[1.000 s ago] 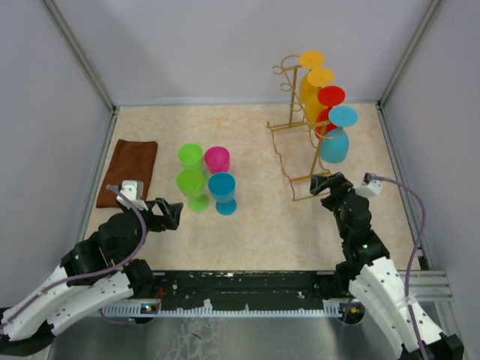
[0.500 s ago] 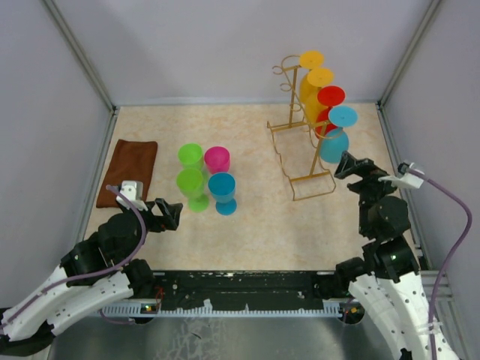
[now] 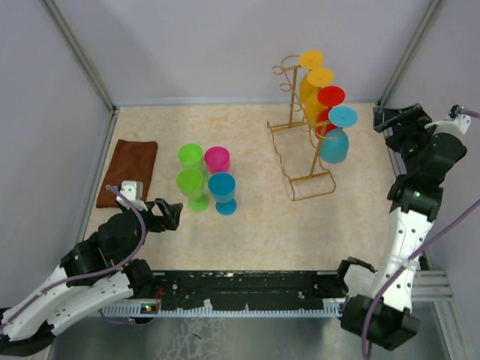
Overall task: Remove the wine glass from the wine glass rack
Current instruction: Pick up the wine glass from the wine rack.
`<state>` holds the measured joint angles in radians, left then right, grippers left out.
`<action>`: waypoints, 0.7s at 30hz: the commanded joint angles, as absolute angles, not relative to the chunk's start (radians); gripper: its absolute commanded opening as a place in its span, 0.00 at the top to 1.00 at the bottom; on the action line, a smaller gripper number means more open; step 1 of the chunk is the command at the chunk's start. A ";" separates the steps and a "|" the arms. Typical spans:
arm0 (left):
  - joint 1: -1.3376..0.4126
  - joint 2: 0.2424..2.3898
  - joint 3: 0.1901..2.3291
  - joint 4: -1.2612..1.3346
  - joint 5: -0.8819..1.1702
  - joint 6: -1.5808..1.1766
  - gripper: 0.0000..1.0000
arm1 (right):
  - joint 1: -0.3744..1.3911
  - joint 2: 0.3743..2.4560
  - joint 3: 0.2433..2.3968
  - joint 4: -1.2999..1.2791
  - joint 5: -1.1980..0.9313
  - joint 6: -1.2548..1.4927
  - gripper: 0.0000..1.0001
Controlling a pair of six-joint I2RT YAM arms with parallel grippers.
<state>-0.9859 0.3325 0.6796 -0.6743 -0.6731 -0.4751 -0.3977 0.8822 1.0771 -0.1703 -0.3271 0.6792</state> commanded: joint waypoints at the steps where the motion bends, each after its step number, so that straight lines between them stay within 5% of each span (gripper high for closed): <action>1: -0.985 0.321 0.682 -0.670 -0.677 -0.476 0.01 | -0.505 0.969 1.086 0.018 -0.822 0.930 0.16; 21: -0.985 0.331 0.681 -0.666 -0.673 -0.471 0.01 | -0.397 1.118 1.152 -0.109 -0.834 0.808 0.51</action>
<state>-0.9859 0.3325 0.6796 -0.6739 -0.6727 -0.4744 -0.4397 1.1099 1.0859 -0.1078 -0.8333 0.8383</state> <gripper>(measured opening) 0.991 0.521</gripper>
